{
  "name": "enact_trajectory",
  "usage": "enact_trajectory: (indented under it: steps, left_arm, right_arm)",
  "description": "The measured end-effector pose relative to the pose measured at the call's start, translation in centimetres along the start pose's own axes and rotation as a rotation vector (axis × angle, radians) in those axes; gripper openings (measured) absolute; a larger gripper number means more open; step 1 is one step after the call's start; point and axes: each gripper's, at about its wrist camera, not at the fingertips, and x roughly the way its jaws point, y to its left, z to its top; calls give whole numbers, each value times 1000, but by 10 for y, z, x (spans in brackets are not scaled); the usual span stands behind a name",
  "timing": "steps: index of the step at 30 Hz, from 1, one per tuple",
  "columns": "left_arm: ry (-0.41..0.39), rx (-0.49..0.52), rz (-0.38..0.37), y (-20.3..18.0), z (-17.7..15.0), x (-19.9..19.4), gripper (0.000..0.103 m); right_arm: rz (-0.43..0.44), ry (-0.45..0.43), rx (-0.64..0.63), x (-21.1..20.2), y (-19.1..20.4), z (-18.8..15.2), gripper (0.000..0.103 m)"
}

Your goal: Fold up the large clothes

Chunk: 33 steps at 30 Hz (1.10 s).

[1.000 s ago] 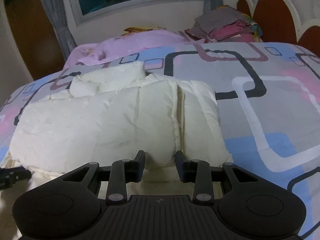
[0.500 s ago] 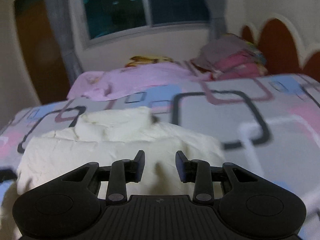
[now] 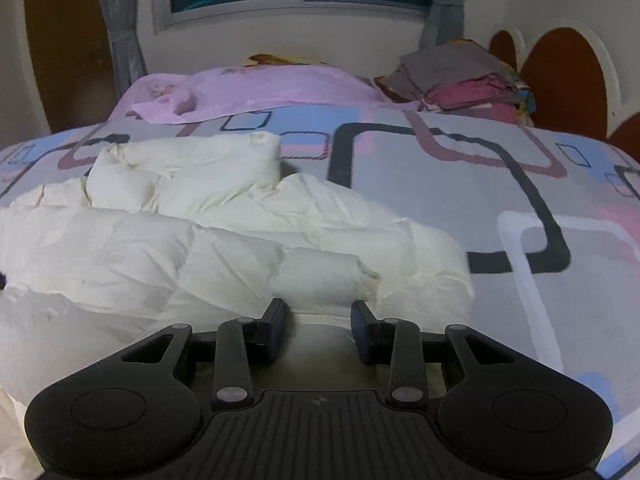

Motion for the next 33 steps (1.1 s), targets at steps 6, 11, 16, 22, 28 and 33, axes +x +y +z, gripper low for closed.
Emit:
enact_trajectory:
  steps: [6, 11, 16, 22, 28, 33]
  left_arm:
    - [-102, 49, -13, -14, -19, -64, 60]
    - [-9, 67, 12, -23, -39, -47, 68]
    - [15, 78, 2, -10, -42, -53, 71]
    - [14, 35, 29, 21, -67, -91, 93]
    - [21, 12, 102, 31, -106, -137, 95]
    - [8, 1, 148, 12, -132, -172, 94]
  right_arm:
    - [47, -97, 32, -74, 6, -24, 54]
    - [5, 12, 55, -55, 15, -51, 54]
    - [-20, -32, 121, -83, 10, -47, 54]
    - [6, -27, 271, -138, -35, -78, 54]
    - [-9, -10, 340, -184, -75, -124, 91]
    - [35, -15, 362, -213, -92, -155, 91]
